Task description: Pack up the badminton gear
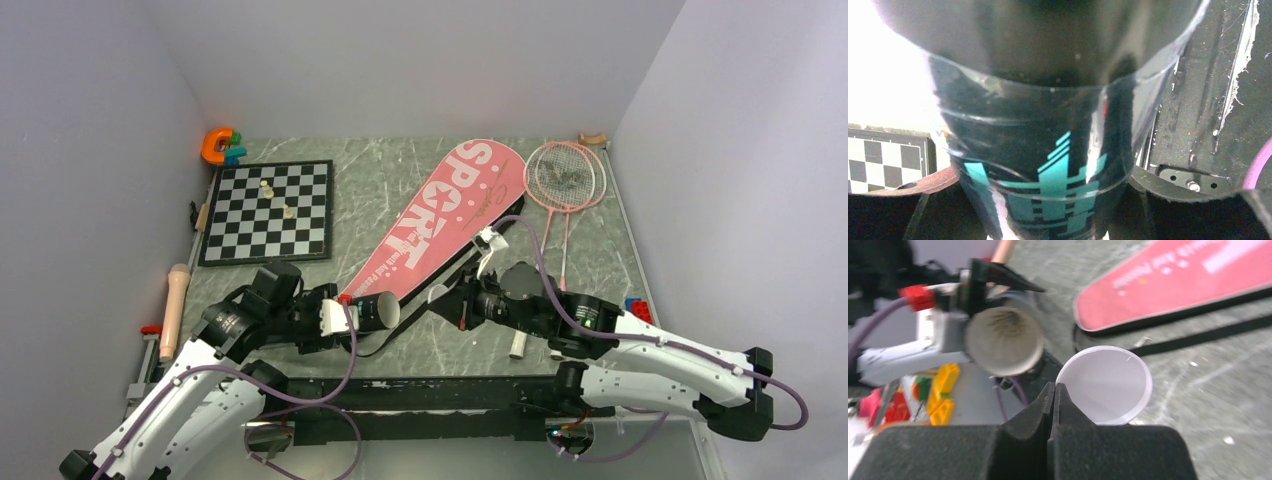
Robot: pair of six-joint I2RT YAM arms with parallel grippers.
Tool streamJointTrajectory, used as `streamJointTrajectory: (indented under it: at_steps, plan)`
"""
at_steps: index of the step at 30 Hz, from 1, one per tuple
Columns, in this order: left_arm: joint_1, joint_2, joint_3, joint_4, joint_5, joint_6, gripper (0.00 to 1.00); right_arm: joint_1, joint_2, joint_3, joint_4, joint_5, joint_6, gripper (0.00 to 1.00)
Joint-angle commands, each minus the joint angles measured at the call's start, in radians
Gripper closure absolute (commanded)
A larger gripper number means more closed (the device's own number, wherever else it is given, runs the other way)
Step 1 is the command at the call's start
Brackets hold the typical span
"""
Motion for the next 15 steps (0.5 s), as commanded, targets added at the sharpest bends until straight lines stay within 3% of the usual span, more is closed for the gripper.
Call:
streamJointTrajectory:
  at_steps: [1,3,4,5,6,7,15]
  plan:
    - [-0.002,0.004,0.037,0.035,0.042,0.019,1.0,0.001,0.006,-0.002,0.189,-0.193,-0.124,1.0]
    - [-0.002,0.004,0.041,0.032,0.045,0.02,1.0,0.001,0.031,0.005,0.243,-0.255,-0.154,1.0]
    - [-0.002,0.003,0.041,0.031,0.045,0.021,0.88,0.001,0.04,0.008,0.272,-0.294,-0.162,1.0]
    - [-0.003,0.004,0.042,0.028,0.044,0.023,1.0,0.002,0.047,0.009,0.302,-0.322,-0.171,1.0]
    - [-0.002,0.003,0.042,0.084,0.042,0.024,1.0,0.001,0.054,0.009,0.332,-0.348,-0.176,1.0]
    - [-0.003,0.002,0.042,0.029,0.043,0.026,1.0,0.001,0.062,0.008,0.361,-0.371,-0.182,1.0]
    - [-0.003,0.003,0.045,0.032,0.054,0.028,1.0,0.0,0.13,0.012,0.489,-0.453,-0.194,1.0]
